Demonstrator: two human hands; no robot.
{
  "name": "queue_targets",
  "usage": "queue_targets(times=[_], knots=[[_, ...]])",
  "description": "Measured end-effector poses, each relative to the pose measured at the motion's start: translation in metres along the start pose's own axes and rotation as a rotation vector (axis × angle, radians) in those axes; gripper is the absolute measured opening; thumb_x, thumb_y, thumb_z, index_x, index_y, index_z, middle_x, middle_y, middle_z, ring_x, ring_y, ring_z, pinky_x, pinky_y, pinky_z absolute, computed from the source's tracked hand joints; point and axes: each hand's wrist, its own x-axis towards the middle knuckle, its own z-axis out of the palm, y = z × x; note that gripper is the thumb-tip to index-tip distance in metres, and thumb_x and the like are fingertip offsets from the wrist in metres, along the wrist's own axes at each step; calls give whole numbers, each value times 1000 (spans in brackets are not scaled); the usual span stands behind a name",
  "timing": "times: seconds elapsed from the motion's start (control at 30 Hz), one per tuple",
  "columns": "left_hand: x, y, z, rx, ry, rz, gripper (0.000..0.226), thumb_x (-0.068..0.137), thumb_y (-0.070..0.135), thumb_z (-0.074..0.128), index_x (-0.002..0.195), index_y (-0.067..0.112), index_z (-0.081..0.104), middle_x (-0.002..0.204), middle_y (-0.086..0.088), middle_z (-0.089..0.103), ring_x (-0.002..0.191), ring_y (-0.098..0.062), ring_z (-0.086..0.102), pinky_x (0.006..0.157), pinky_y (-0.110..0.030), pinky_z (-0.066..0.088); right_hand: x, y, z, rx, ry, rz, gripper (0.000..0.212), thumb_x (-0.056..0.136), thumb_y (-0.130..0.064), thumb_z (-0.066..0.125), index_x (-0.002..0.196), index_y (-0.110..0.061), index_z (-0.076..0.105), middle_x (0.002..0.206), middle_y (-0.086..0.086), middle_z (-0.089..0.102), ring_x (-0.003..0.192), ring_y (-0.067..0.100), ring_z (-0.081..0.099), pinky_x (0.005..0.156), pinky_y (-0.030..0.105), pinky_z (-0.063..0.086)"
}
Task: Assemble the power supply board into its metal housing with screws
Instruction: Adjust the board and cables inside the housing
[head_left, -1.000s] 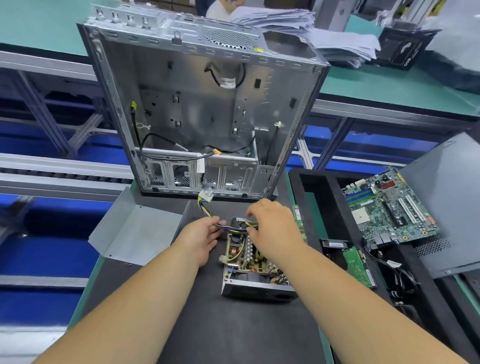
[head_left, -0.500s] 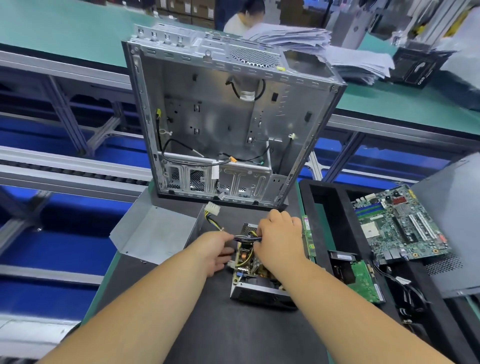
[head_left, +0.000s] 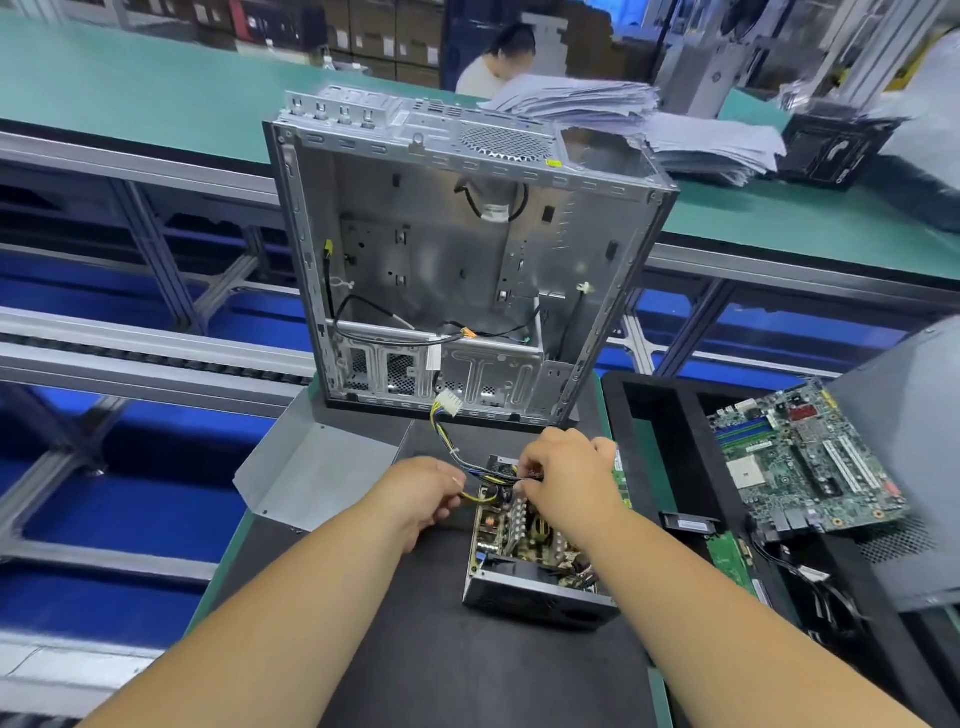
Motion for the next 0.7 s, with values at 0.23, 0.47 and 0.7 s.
queue_targets(times=[0.23, 0.47, 0.7], knots=[[-10, 25, -11, 68, 115, 192, 18, 92, 3, 55, 78, 13, 62, 65, -2, 59, 58, -10, 57, 48, -16, 42, -2, 1, -1, -3, -6, -45, 12, 86, -41, 70, 85, -35, 59, 90, -15, 62, 101, 12, 48, 75, 34, 10], [-32, 38, -8, 48, -9, 3, 14, 85, -1, 52, 74, 7, 53, 59, -7, 52, 44, -15, 52, 46, -21, 37, -2, -8, 6, -87, -54, -55, 44, 73, -47, 77, 107, -32, 54, 92, -12, 62, 97, 17, 46, 78, 37, 20], [-33, 48, -12, -32, -50, 189, 14, 87, -1, 54, 78, 7, 61, 66, -5, 59, 50, -13, 57, 53, -20, 43, 2, -4, -8, -41, 40, -26, 18, 83, -46, 69, 94, -32, 65, 93, -10, 59, 97, 20, 51, 77, 36, 28]])
